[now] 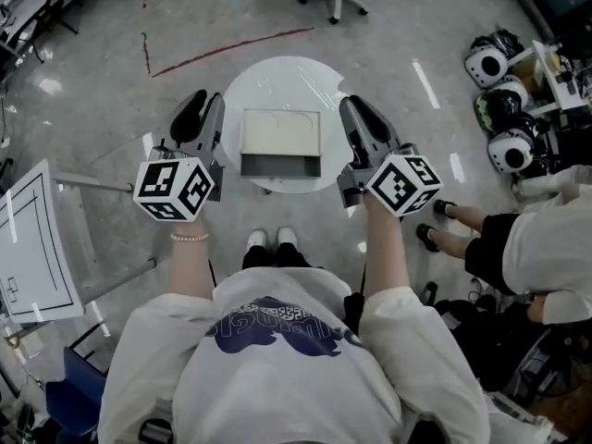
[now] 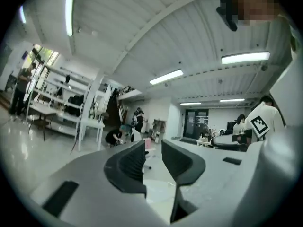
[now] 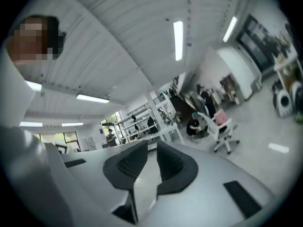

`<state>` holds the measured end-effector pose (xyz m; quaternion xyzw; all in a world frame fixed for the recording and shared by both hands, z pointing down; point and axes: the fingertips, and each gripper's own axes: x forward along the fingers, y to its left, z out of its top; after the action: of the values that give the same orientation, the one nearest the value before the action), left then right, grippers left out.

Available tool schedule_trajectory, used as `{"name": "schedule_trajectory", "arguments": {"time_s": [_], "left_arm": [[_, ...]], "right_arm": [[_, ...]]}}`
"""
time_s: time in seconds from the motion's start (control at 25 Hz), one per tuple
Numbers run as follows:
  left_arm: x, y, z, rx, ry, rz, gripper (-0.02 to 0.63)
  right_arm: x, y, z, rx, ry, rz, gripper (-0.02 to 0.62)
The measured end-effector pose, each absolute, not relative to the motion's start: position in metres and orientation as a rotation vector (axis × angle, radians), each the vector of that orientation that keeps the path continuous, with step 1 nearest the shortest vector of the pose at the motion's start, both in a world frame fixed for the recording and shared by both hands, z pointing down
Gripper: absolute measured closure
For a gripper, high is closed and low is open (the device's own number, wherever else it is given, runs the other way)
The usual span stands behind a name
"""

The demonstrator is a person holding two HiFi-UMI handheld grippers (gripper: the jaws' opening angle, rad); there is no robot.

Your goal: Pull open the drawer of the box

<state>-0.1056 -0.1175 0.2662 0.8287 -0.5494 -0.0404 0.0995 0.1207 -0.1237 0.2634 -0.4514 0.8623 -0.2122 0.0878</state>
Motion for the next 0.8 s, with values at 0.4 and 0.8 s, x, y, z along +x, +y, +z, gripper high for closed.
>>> {"name": "schedule_trajectory", "arguments": {"time_s": [0.4,0.8], "left_arm": [[-0.097,-0.069,0.147,2.733,-1.95,-0.252,0.598],[-0.103,-0.07,0.162,2.675,-1.95,-0.226,0.6]], "right_arm": [[0.107,-0.089,0.167,-1.611,2.619,0.324,0.595],[0.116,-0.084,0.163,-1.656,2.596,0.344,0.595]]}}
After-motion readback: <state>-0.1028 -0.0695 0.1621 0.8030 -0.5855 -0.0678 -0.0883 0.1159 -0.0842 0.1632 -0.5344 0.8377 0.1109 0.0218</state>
